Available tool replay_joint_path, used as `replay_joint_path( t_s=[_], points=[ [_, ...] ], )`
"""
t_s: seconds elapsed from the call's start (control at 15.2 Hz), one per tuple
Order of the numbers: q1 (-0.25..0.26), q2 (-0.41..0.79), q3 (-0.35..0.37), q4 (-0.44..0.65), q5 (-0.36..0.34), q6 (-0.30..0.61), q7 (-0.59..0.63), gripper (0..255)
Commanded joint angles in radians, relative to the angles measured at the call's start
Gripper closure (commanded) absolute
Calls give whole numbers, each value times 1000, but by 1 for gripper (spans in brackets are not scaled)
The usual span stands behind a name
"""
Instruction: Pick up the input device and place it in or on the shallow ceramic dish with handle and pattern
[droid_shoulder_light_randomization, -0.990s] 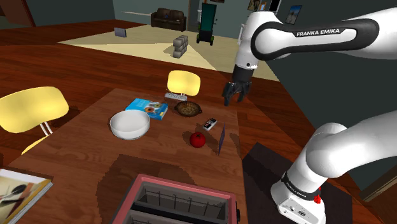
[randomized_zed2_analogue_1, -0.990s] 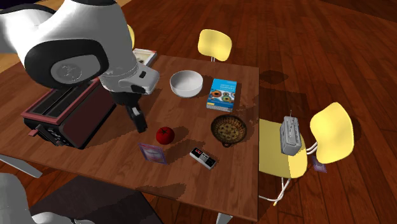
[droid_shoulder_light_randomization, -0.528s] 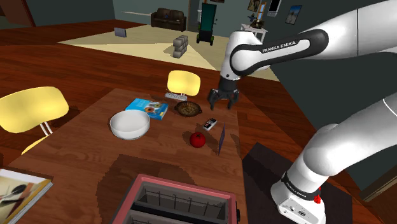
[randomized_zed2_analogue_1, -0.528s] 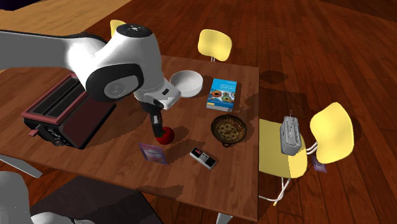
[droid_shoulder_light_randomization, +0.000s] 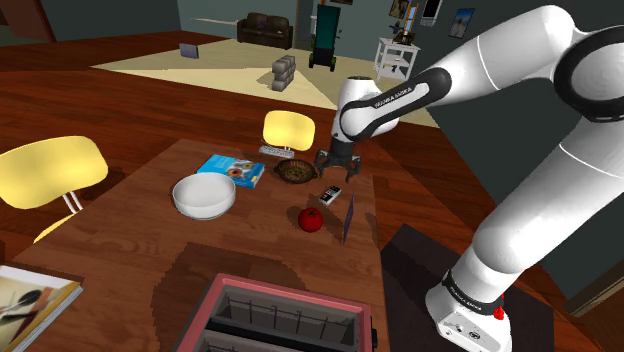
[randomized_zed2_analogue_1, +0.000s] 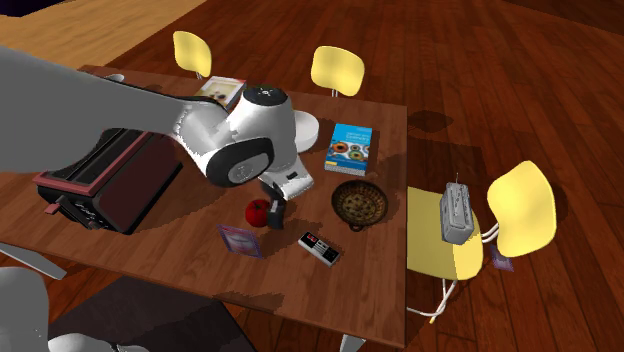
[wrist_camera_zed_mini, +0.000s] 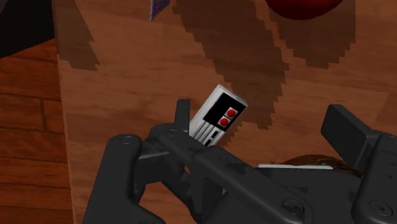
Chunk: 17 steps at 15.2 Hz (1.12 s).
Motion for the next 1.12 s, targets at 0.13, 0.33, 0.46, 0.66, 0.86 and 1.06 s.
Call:
replay_joint_path(
  t_s=[0.13, 0.33, 0.46, 0.66, 0.86, 1.06],
  points=[
    [-30, 135, -13, 43, -58, 93, 187, 0],
    [-42, 233, -41, 81, -101, 150, 318, 0],
    [-45, 295, -66, 108, -125, 185, 402, 0],
    [-42, 330, -76, 111, -135, 216, 423, 0],
    [-39, 366, -80, 111, -144, 252, 429, 0],
    [-37, 397, -84, 111, -153, 282, 435, 0]
  ],
)
